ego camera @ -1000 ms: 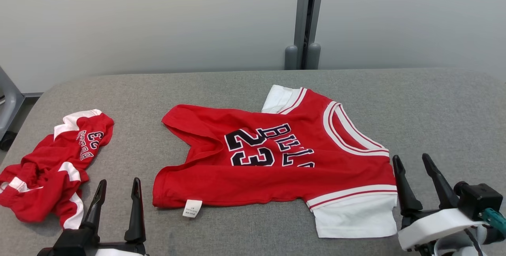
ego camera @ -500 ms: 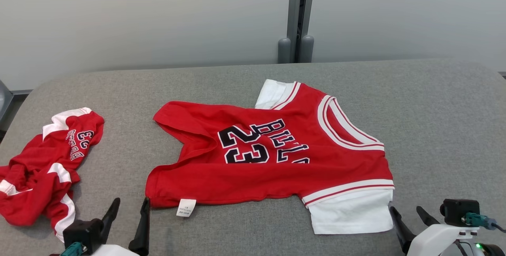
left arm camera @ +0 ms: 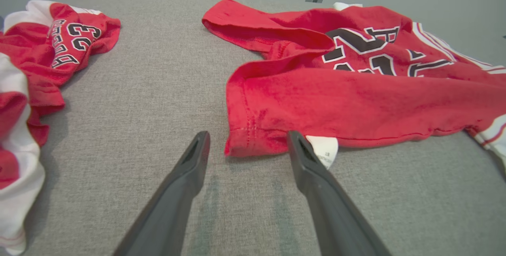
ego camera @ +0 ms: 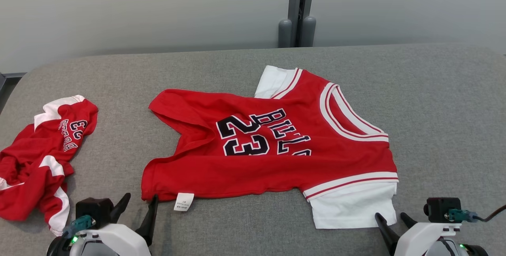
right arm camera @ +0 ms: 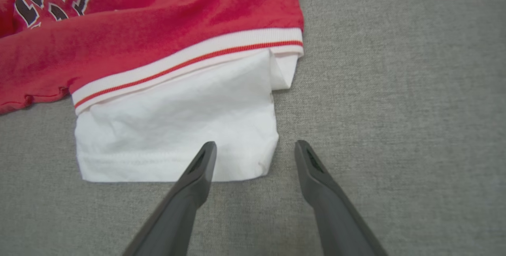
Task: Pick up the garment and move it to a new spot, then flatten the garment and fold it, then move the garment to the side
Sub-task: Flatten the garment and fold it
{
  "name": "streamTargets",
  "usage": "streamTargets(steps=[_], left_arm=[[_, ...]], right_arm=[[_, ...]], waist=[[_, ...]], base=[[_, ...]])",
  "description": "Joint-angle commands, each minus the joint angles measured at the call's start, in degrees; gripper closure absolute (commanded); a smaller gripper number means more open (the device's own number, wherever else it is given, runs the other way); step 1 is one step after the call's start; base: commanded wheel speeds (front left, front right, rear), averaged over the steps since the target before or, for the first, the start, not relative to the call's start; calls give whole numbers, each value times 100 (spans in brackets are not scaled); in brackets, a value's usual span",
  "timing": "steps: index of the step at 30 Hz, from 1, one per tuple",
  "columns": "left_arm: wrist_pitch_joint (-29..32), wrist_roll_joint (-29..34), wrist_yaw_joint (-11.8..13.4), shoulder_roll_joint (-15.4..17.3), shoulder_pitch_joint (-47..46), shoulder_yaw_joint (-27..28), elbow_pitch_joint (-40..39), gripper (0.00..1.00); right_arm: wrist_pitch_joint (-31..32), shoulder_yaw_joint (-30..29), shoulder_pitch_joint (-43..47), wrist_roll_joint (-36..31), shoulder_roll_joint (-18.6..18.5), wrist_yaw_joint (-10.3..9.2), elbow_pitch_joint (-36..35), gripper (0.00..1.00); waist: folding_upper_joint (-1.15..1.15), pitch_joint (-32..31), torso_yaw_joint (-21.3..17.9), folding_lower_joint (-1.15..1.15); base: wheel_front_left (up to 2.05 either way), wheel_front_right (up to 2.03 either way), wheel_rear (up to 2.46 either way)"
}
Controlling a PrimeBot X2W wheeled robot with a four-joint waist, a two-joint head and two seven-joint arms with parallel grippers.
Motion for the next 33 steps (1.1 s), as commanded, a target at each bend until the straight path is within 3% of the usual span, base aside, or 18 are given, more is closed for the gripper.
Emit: streamTargets(steps=[1,13,14,16,17,18,19,20,21,33], left_arm=[[36,-54,-33,70,-198,-6,43,0],[313,-345,-172,332,-955,-345,907,0],[326,-393,-180,340,-985,-380,946,2],[355,-482,-190,351,-1028,-454,999,21],[380,-522,-190,358,-1040,-488,1019,31],[387,-553,-196,371,-1044,-526,1033,41],[398,-587,-199,386,-1052,-557,1045,63],[383,-630,-202,398,-1063,-583,1046,97],[366,-664,-205,411,-1072,-607,1049,100],[166,-867,-184,526,-841,-649,727,100]], right_arm=[[-5,2,-98,21,-11,1,27,0],[-83,290,-354,121,30,1,259,0],[-85,318,-367,126,31,1,285,0],[-101,351,-383,159,36,1,330,0],[-105,363,-389,169,38,1,358,9],[-108,377,-387,168,41,2,387,28],[-106,393,-390,190,43,2,418,55],[-103,408,-396,204,47,2,446,71],[-106,422,-405,210,53,2,470,100],[-503,294,-465,456,-39,1,280,100]], waist=[[0,35,-1,0],[0,297,-104,0],[0,305,-110,0],[0,319,-118,0],[0,325,-119,0],[0,329,-119,0],[0,331,-118,0],[0,332,-115,0],[0,329,-111,0],[0,166,-77,0]], base=[[0,0,0],[0,0,0],[0,0,0],[0,0,0],[0,0,0],[0,0,0],[0,0,0],[0,0,0],[0,0,0],[0,0,0]])
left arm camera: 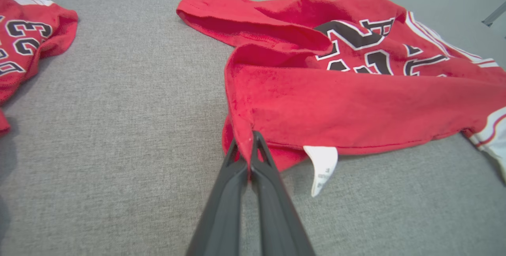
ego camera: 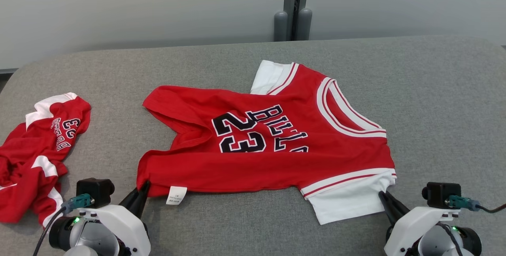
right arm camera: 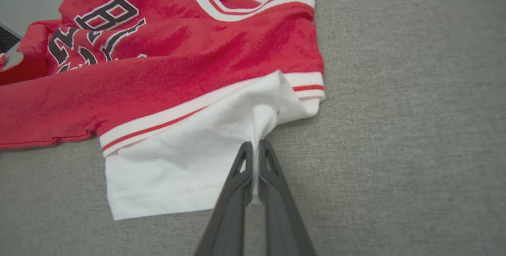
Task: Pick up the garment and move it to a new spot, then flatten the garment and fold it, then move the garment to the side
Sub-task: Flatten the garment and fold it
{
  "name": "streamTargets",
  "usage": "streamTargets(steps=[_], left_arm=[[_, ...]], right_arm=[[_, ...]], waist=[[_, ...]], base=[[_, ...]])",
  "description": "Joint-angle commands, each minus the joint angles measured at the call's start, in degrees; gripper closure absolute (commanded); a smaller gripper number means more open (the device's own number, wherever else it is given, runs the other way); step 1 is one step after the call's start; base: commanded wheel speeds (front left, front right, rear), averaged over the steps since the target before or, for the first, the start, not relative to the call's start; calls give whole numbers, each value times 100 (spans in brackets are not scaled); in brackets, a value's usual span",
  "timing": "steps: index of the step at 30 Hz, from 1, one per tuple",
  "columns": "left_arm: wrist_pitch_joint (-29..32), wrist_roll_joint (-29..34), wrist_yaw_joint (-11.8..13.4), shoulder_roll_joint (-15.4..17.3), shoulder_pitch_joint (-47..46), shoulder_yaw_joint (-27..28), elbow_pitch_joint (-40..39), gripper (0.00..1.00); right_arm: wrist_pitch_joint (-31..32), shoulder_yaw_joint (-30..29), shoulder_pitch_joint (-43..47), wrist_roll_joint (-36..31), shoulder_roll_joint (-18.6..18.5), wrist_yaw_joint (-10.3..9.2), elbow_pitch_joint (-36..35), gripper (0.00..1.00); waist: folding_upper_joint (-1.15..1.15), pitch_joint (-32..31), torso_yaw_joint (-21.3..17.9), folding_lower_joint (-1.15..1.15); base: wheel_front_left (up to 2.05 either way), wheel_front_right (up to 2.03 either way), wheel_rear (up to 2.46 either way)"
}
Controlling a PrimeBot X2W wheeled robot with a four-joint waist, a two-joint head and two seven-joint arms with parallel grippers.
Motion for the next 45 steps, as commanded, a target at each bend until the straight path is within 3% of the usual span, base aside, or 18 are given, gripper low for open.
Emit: streamTargets(steps=[1,10,18,27,33,45], left_arm=[[-27,-48,18,46,48,28,-70,100],[226,-169,30,95,60,-79,-723,100],[945,-397,6,412,-890,-89,-940,100],[1622,-836,-18,796,-3048,-378,-510,100],[1285,-933,-15,997,-4743,-830,133,100],[564,-1398,-16,987,-7375,-1335,1487,100]], right_arm=[[-59,-35,20,59,-69,2,-59,100],[-237,-82,67,634,-174,2,-1065,100],[-564,257,-982,1040,-522,2,-1488,100],[-632,851,-3423,1449,-926,2,-701,100],[-1044,1358,-5250,1630,-1185,2,124,100],[-1887,1929,-7956,2108,-1156,2,1630,100]], waist=[[0,-35,16,0],[0,-140,60,0],[0,264,2,0],[0,1188,16,0],[0,1852,53,0],[0,2677,90,0]], base=[[0,0,0],[0,0,0],[0,0,0],[0,0,0],[0,0,0],[0,0,0]])
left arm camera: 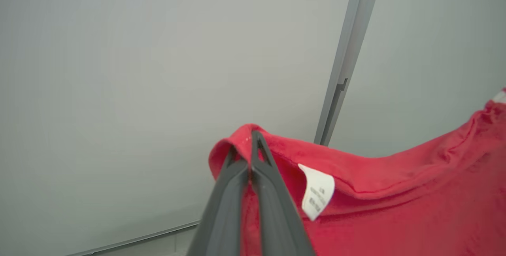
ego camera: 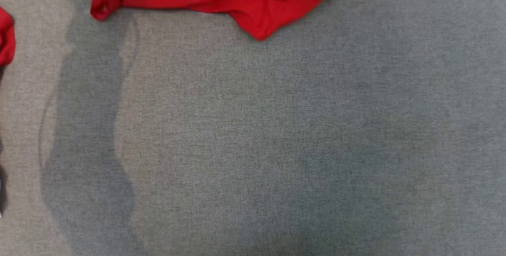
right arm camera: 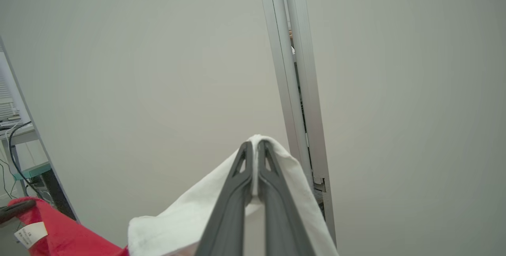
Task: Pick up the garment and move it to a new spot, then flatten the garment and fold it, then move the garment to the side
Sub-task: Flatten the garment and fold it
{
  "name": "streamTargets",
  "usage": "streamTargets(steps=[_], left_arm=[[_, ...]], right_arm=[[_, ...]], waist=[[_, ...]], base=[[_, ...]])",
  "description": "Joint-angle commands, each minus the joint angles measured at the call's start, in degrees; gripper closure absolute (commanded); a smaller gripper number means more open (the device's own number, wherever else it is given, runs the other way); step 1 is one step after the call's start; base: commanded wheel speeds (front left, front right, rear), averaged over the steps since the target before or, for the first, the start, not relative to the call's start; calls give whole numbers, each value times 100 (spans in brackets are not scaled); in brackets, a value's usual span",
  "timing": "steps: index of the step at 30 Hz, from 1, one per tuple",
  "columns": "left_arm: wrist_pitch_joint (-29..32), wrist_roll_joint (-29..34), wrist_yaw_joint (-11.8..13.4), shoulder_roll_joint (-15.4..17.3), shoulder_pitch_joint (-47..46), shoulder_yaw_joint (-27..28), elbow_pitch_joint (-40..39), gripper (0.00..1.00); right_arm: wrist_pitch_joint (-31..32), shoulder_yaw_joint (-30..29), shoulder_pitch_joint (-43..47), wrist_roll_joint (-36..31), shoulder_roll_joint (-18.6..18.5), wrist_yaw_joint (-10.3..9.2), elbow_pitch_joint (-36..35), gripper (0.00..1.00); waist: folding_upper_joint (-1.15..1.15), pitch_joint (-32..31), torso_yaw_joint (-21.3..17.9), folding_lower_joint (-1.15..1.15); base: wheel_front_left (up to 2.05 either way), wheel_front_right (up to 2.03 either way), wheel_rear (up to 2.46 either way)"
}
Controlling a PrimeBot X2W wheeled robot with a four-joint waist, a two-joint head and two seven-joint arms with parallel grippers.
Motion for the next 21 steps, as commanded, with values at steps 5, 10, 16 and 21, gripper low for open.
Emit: streamTargets(steps=[5,10,16,21], left_arm=[[-257,-174,-6,-75,-954,-202,660,100],[-430,-201,-6,-224,-1617,-246,1308,100],[-710,-198,-6,-402,-1973,-393,1803,100],[-730,-453,-6,-397,-1672,-693,1929,100]], right_arm=[[-366,209,-1039,37,60,3,676,100],[-601,330,-1758,-25,88,3,1242,100],[-690,586,-2063,-26,176,3,1694,100],[-685,935,-1797,135,137,3,1836,100]], waist=[[0,304,-7,0],[0,309,-3,0],[0,219,20,0],[0,104,29,0]], base=[[0,0,0],[0,0,0],[0,0,0],[0,0,0]])
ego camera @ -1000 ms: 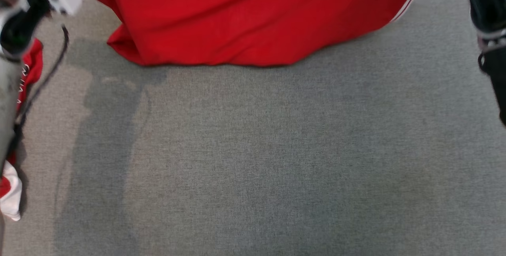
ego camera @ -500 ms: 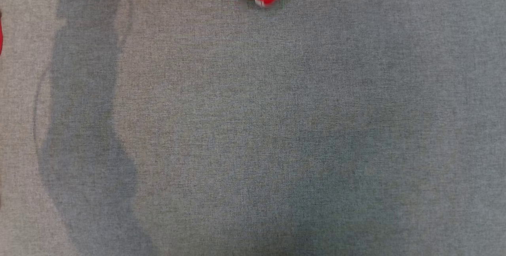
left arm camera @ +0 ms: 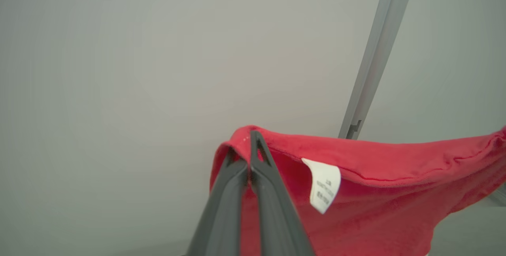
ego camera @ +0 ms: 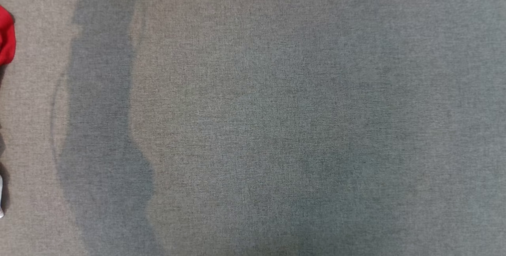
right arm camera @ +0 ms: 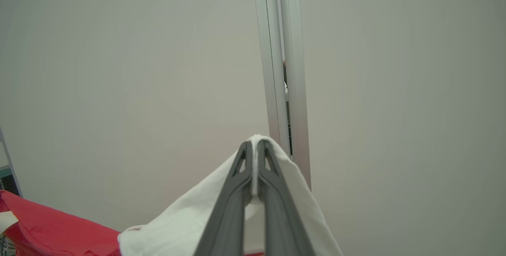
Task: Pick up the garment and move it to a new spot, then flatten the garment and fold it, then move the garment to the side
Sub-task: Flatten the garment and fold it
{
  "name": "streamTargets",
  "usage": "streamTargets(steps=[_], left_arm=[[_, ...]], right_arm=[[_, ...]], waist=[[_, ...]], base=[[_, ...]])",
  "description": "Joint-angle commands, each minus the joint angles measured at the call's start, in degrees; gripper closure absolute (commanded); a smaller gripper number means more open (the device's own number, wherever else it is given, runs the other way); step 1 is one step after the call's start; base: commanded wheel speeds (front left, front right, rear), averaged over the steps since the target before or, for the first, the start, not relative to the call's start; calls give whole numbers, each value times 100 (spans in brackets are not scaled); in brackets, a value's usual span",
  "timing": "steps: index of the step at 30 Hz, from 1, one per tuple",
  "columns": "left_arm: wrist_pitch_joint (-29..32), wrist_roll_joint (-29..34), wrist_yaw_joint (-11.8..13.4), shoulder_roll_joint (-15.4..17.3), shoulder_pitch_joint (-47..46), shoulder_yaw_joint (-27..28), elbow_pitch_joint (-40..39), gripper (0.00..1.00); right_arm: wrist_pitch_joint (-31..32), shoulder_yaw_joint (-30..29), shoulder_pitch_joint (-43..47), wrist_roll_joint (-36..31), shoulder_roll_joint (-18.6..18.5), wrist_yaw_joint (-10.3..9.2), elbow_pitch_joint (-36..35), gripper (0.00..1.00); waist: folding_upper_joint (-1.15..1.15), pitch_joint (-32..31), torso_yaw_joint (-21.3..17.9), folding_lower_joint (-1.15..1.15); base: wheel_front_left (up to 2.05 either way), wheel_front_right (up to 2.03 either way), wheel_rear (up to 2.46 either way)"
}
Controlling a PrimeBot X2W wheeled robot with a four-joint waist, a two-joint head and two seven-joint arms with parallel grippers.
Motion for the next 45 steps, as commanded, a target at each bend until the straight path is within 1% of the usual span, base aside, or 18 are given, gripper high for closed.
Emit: streamTargets(steps=[1,4,5,7,10,12,16,19,20,21,24,28,31,36,39,42,45], left_arm=[[0,-124,-6,46,255,-119,-34,100],[73,-300,-6,137,648,-433,-143,100],[133,-513,-6,175,958,-579,-217,100],[196,-805,-6,191,1318,-635,-285,100],[285,-971,-6,306,1804,-894,-421,100],[354,-1172,-6,290,2160,-1008,-548,100],[465,-1645,-6,309,2871,-1075,-846,100],[551,-1863,-6,423,3412,-1184,-1087,100],[551,-1863,-6,423,3412,-1184,-1087,100],[586,-1933,-6,452,3600,-1212,-1159,100],[753,-2067,-6,593,4145,-1357,-1426,100],[944,-2185,4,854,4867,-1528,-1800,100],[1022,-2258,112,1004,5379,-1602,-2181,100],[1135,-2447,396,1369,6269,-1682,-3118,100],[1365,-2503,520,1698,6757,-1847,-3821,100],[1632,-2401,738,2106,7100,-2029,-4517,100],[1811,-2479,939,2409,7418,-2104,-5178,100]], right_arm=[[26,116,159,91,-55,2,37,100],[181,414,498,223,-89,3,31,100],[361,560,762,457,-118,2,-38,100],[569,749,1092,647,-204,2,-162,100],[895,1025,1643,959,-341,3,-392,100],[1199,1251,2061,1198,-442,3,-596,100],[1552,1576,2812,1614,-806,2,-1134,100],[1713,1778,3351,1848,-1044,3,-1547,100],[1713,1778,3351,1848,-1044,3,-1547,100],[1769,1838,3522,1937,-1131,3,-1701,100],[1914,1990,4029,2130,-1459,2,-2102,100],[2130,2127,4737,2407,-1777,3,-2550,100],[2323,2191,5274,2618,-2078,2,-2843,100],[2580,2190,6118,2903,-2512,3,-3417,100],[2772,2150,6631,3090,-2817,2,-3900,100],[2941,2030,7077,3202,-3183,2,-4306,100],[3145,1923,7531,3326,-3468,3,-4730,100]], waist=[[0,-75,4,0],[0,-219,-14,0],[0,-345,-20,0],[0,-498,-33,0],[0,-728,-47,0],[0,-899,-43,0],[0,-1232,-15,0],[0,-1454,-13,0],[0,-1454,-13,0],[0,-1533,-12,0],[0,-1782,-6,0],[0,-2174,6,0],[0,-2417,29,0],[0,-2707,65,0],[0,-2822,99,0],[0,-2884,133,0],[0,-2920,148,0]], base=[[0,0,0],[0,0,0],[0,0,0],[0,0,0],[0,0,0],[0,0,0],[0,0,0],[0,0,0],[0,0,0],[0,0,0],[0,0,0],[0,0,0],[0,0,0],[0,0,0],[0,0,0],[0,0,0],[0,0,0]])
